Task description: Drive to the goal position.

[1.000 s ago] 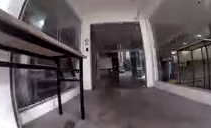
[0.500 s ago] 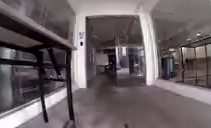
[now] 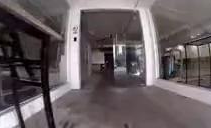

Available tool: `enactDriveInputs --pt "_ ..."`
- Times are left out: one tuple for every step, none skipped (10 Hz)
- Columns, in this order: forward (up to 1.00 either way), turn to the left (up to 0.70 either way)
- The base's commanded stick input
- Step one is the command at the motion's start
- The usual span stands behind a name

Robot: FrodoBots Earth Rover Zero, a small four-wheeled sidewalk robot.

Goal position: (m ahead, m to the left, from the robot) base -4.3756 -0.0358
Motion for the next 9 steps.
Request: enactDriveInputs --pt "0.66 0.00" --pt "0.66 0.00" --pt "0.66 0.00" --pt "0.66 0.00" --pt "0.66 0.00" --pt "0.66 0.06" --pt "0.66 0.10" --pt "0.66 0.12" --pt "0.66 0.12"
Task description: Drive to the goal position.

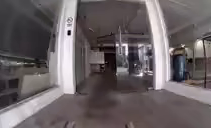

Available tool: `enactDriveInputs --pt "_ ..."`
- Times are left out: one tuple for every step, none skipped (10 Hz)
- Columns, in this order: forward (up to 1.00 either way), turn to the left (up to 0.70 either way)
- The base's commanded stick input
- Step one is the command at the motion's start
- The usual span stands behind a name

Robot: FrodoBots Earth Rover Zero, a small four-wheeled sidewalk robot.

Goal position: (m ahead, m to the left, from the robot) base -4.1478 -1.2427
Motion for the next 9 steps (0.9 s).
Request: enactDriveInputs --pt "0.66 0.06" --pt "0.66 0.00" --pt "0.66 0.00" --pt "0.66 0.00" --pt "0.66 0.00" --pt "0.66 0.00" --pt "0.66 0.00" --pt "0.66 0.00" --pt "0.66 0.00"
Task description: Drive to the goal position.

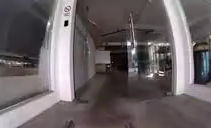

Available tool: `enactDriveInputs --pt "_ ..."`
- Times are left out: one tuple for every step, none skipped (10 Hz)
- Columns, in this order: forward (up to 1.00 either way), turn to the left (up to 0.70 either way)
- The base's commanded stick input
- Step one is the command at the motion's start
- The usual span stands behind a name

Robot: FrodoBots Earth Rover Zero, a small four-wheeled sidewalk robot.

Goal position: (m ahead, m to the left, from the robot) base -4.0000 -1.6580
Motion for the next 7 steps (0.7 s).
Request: enactDriveInputs --pt "0.66 0.00" --pt "0.66 0.00" --pt "0.66 0.00" --pt "0.66 0.00" --pt "0.66 0.00" --pt "0.66 0.00" --pt "0.66 -0.02"
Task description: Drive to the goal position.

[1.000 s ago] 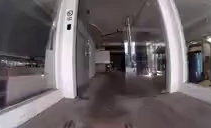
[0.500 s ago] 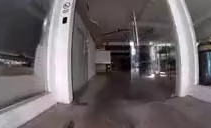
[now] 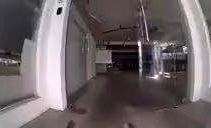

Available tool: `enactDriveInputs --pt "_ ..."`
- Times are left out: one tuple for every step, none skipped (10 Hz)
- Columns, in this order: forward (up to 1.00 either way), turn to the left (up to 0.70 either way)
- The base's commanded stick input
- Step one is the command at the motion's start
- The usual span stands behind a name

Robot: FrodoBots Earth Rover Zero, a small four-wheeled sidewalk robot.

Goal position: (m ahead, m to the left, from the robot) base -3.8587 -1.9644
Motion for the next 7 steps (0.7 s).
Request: enactDriveInputs --pt "0.66 -0.08" --pt "0.66 -0.13" --pt "0.66 -0.13" --pt "0.66 -0.13" --pt "0.66 -0.13" --pt "0.66 -0.13" --pt "0.66 -0.13"
